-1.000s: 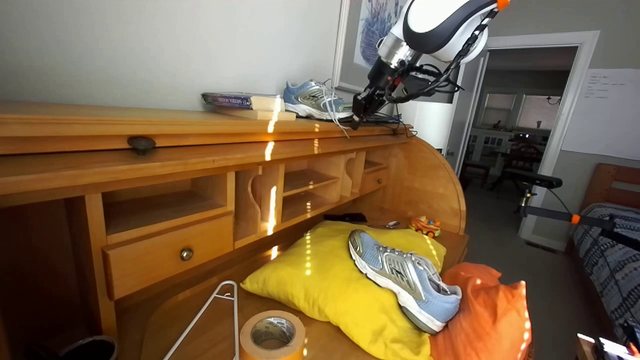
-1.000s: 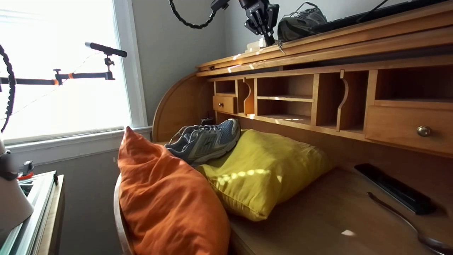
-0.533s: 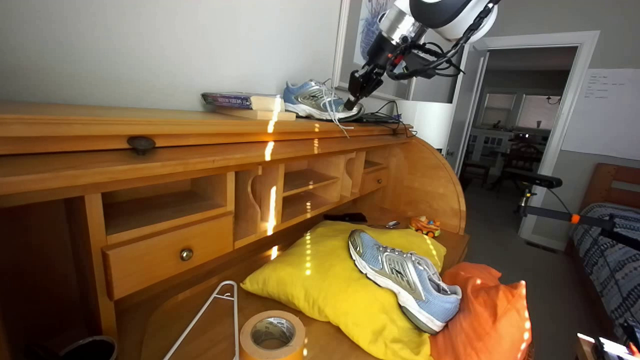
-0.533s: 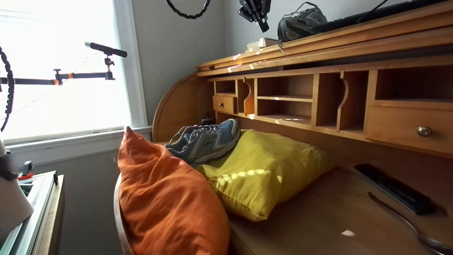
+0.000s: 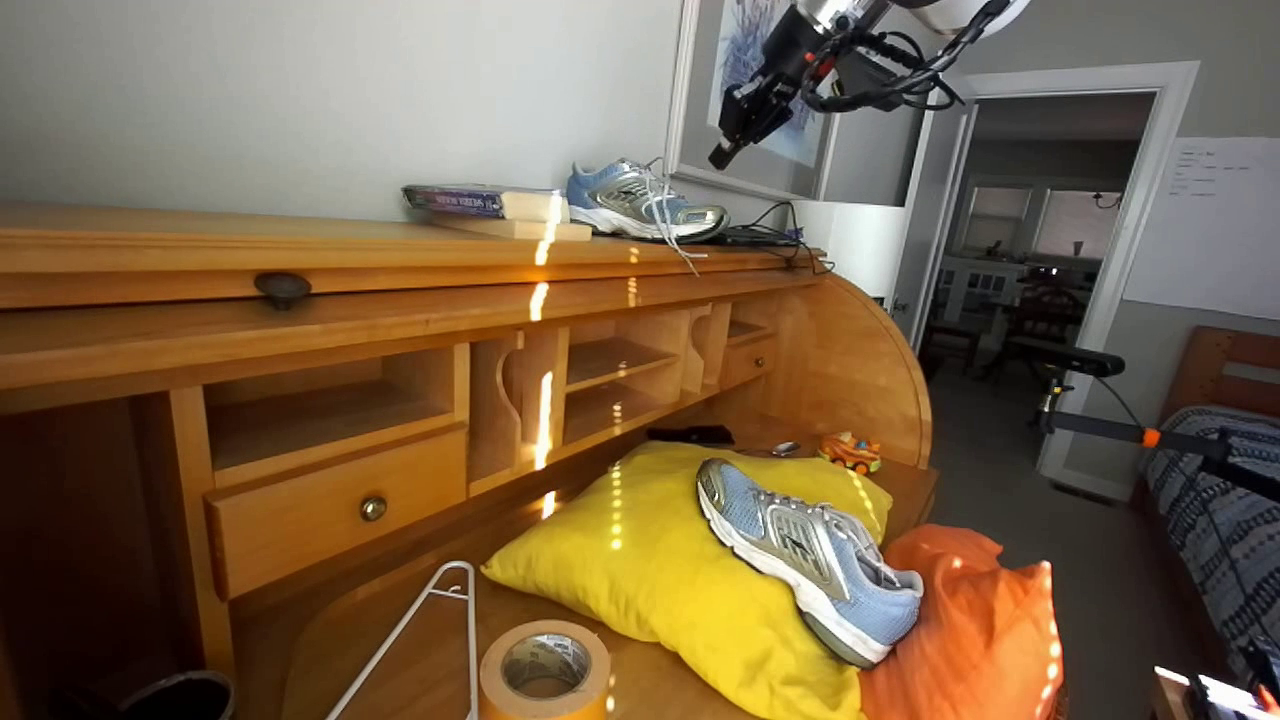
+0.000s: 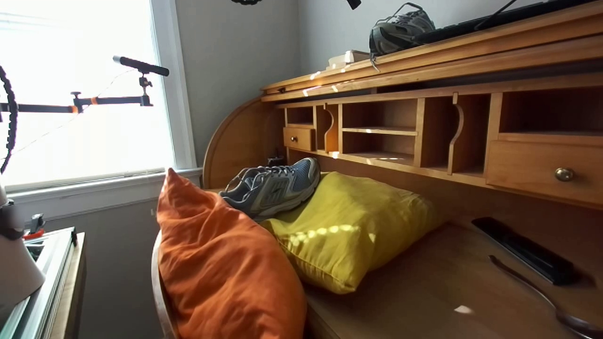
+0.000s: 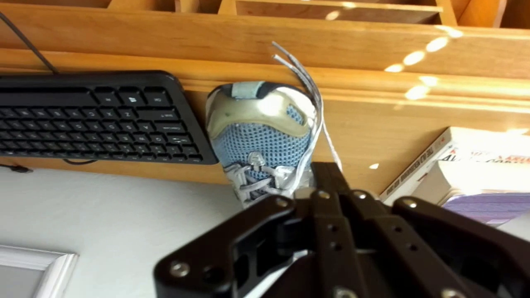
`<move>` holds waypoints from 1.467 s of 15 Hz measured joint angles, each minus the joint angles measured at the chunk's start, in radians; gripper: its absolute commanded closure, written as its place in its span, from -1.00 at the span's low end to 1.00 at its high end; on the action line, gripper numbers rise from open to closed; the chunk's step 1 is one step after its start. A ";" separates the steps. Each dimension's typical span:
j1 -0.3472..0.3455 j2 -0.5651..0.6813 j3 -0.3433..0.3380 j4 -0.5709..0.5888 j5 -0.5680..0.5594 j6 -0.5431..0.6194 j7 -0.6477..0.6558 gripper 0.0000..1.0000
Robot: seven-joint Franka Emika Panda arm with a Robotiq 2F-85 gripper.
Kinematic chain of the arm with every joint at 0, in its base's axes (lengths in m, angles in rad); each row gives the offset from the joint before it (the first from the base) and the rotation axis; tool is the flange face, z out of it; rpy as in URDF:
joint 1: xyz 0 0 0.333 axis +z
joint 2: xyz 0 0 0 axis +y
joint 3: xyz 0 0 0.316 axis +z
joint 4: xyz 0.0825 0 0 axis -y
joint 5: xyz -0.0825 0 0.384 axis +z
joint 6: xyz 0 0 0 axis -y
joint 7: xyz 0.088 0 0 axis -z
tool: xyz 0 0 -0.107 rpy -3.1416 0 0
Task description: Move the yellow pillow backwards, then put the shoes on the yellow pillow
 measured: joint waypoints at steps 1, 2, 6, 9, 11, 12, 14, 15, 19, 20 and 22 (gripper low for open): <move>-0.004 -0.003 -0.005 0.000 -0.008 0.003 0.006 1.00; -0.008 -0.004 -0.010 0.000 -0.009 0.004 0.007 1.00; -0.015 0.008 -0.032 -0.005 -0.005 0.035 0.004 1.00; -0.015 0.029 -0.044 -0.014 0.016 0.068 -0.003 1.00; -0.015 0.042 -0.046 -0.026 0.056 0.099 -0.038 1.00; -0.014 0.049 -0.046 -0.033 0.077 0.120 -0.060 1.00; -0.013 0.060 -0.046 -0.047 0.119 0.162 -0.109 1.00; -0.013 0.065 -0.046 -0.050 0.138 0.173 -0.131 1.00; -0.015 0.079 -0.051 -0.053 0.176 0.183 -0.175 1.00; -0.015 0.081 -0.054 -0.053 0.176 0.183 -0.175 1.00; -0.018 0.081 -0.057 -0.052 0.176 0.183 -0.175 1.00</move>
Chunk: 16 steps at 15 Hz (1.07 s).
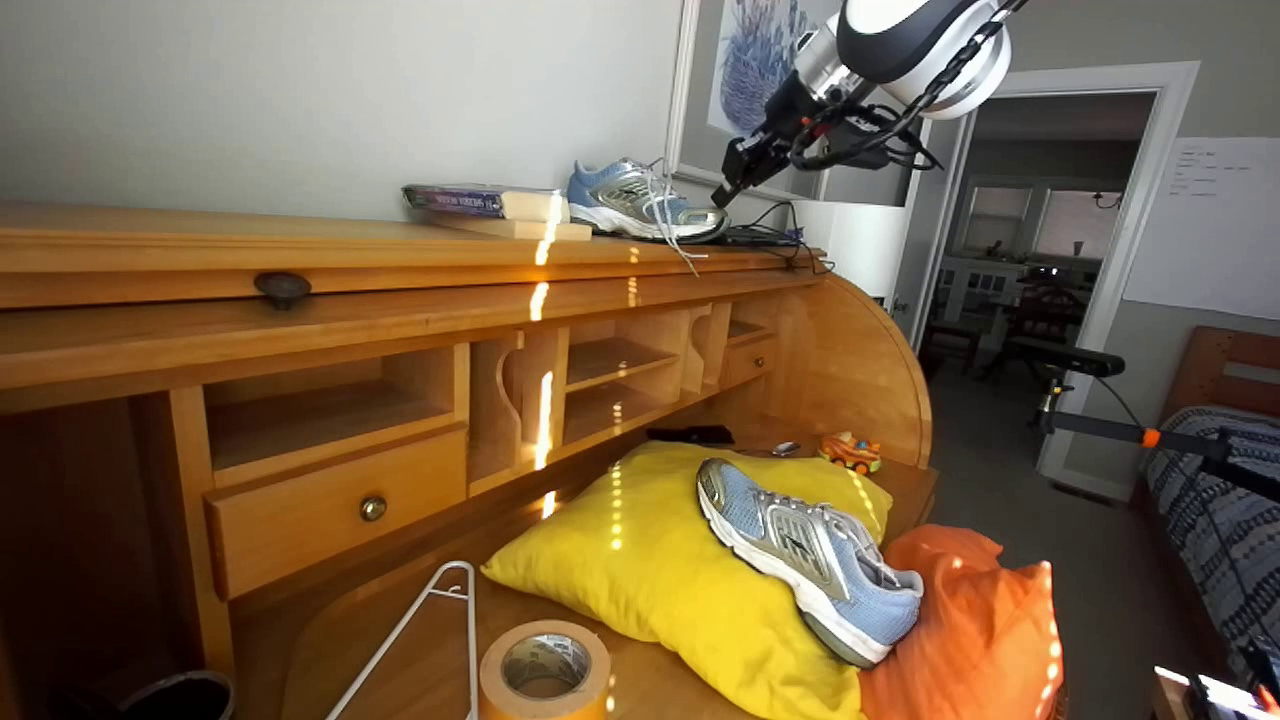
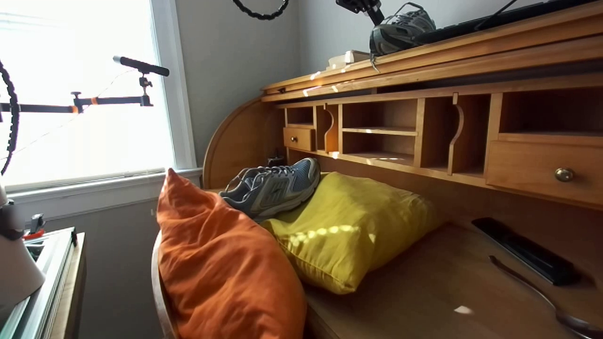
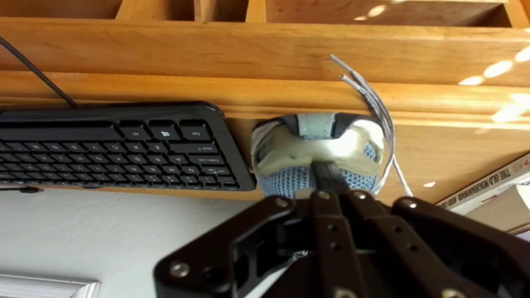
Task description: Move the yellow pillow backwards, then put the shoes on the yellow pillow
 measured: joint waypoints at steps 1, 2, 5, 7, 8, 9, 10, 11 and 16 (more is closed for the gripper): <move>-0.002 0.001 -0.002 0.000 0.000 -0.002 0.000 1.00; -0.004 0.002 -0.003 0.000 -0.001 -0.005 0.000 1.00; -0.013 0.005 -0.009 0.000 -0.003 -0.019 0.001 1.00; -0.021 0.006 -0.012 0.000 -0.003 -0.041 0.001 1.00; -0.024 0.008 -0.015 0.000 -0.003 -0.051 0.001 1.00; -0.027 0.009 -0.017 0.000 -0.003 -0.064 0.001 1.00; -0.030 0.010 -0.020 0.000 -0.003 -0.076 0.001 1.00; -0.032 0.014 -0.022 -0.001 -0.003 -0.090 0.001 1.00; -0.037 0.047 -0.026 -0.003 -0.003 -0.129 0.003 1.00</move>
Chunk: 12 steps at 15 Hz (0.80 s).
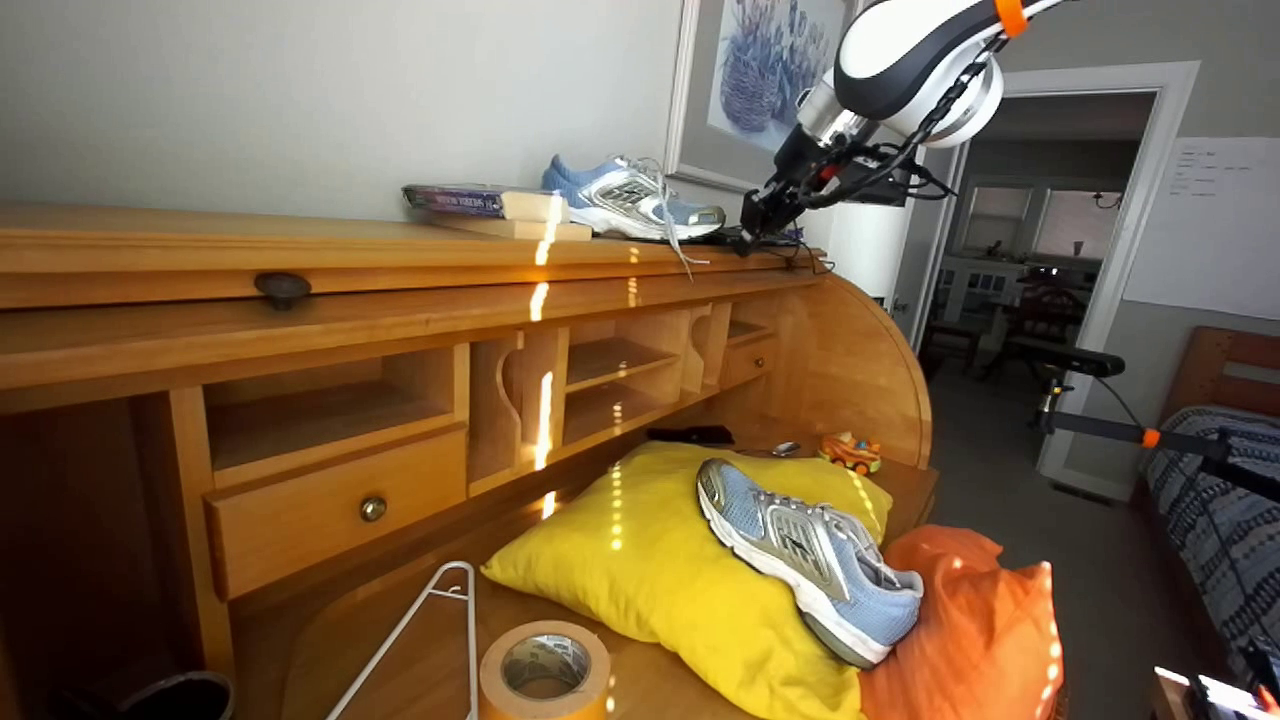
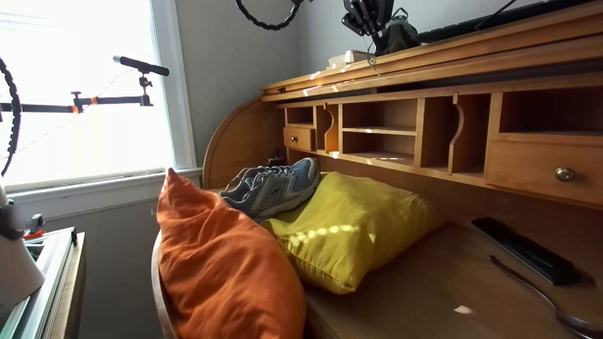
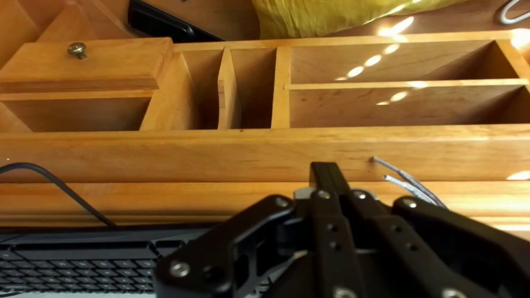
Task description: Move the yellow pillow backwards, then put the shoes on the yellow pillow
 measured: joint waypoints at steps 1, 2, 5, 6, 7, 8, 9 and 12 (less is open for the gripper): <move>0.001 -0.001 0.004 0.000 -0.002 0.000 0.000 1.00; 0.003 -0.007 0.010 0.001 -0.006 0.000 0.002 1.00; 0.016 -0.053 0.035 0.001 -0.045 0.000 0.029 1.00; 0.020 -0.073 0.044 0.001 -0.064 -0.001 0.044 1.00; 0.023 -0.092 0.052 0.001 -0.078 -0.001 0.057 1.00; 0.025 -0.108 0.058 0.002 -0.087 -0.001 0.062 1.00; 0.028 -0.120 0.061 0.003 -0.093 -0.001 0.063 1.00; 0.032 -0.130 0.061 0.012 -0.096 0.001 0.061 1.00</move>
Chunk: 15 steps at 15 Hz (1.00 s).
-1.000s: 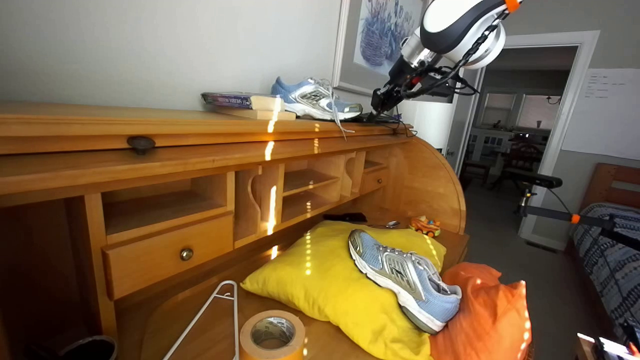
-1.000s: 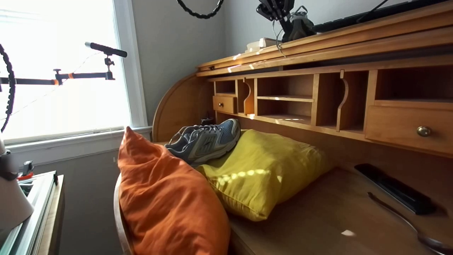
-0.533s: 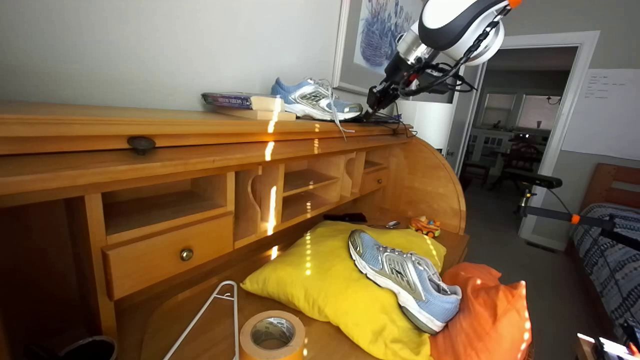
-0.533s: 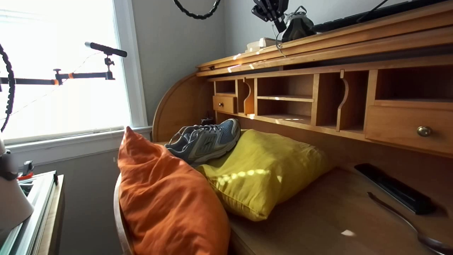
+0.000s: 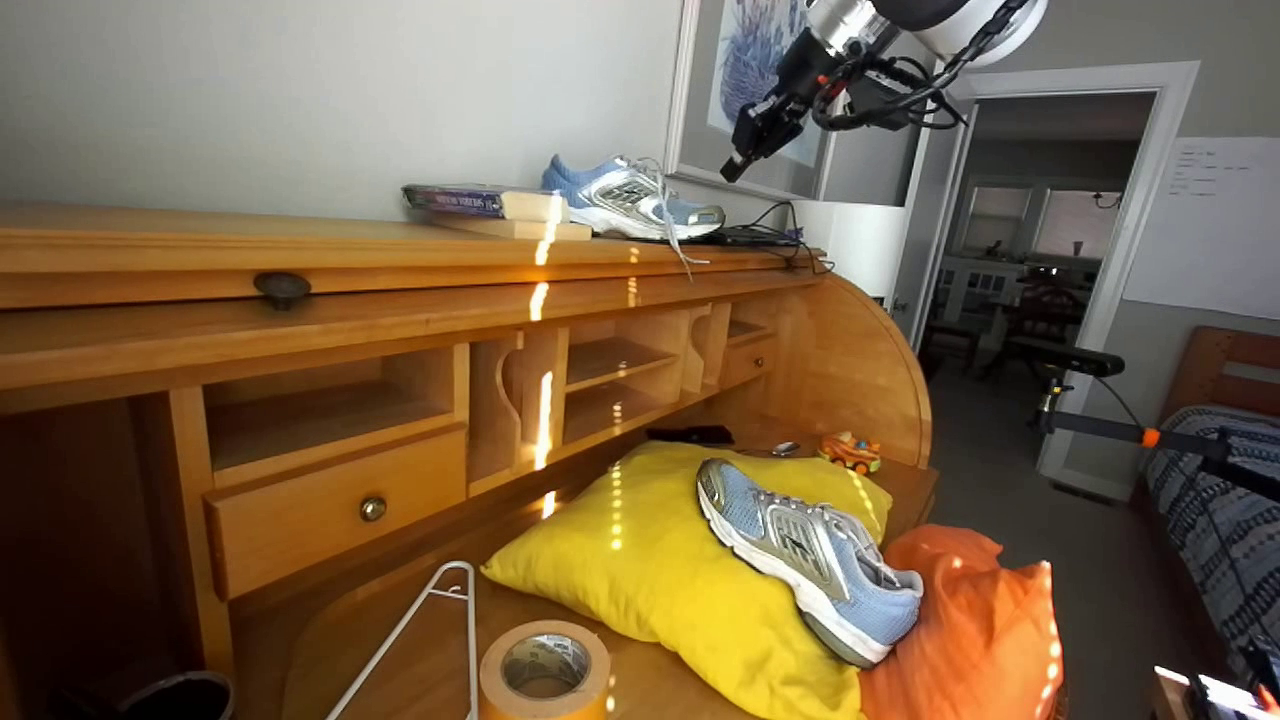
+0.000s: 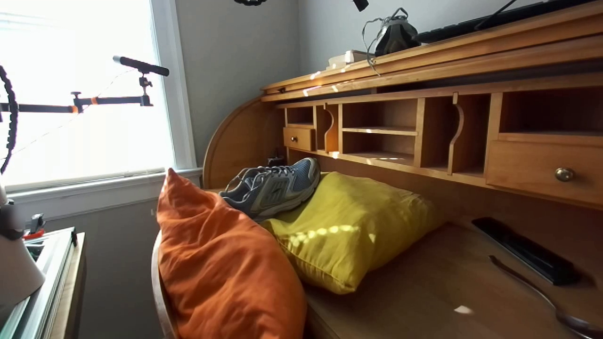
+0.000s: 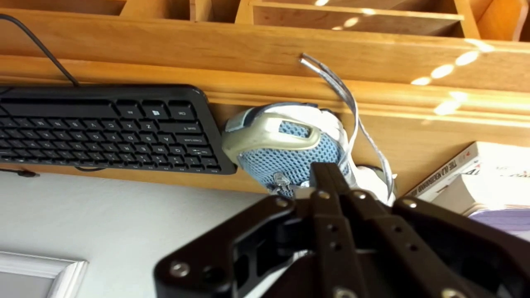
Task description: Move the yellow pillow backwards, then put the shoes on the yellow pillow
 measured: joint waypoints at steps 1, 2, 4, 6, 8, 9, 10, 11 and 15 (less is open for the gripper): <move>0.000 0.002 -0.001 0.001 0.000 0.005 -0.001 1.00; 0.000 0.007 -0.002 0.001 0.000 0.012 -0.002 1.00; 0.000 0.022 -0.005 0.001 0.001 0.038 -0.009 1.00; 0.000 0.043 -0.008 0.001 0.003 0.080 -0.025 1.00; 0.000 0.067 -0.009 0.002 0.017 0.142 -0.053 1.00; 0.000 0.078 -0.008 0.002 0.029 0.172 -0.071 1.00; 0.000 0.089 -0.007 0.003 0.042 0.198 -0.089 1.00; 0.000 0.099 -0.007 0.003 0.053 0.217 -0.104 1.00; -0.005 0.135 -0.015 0.018 0.060 0.225 -0.113 1.00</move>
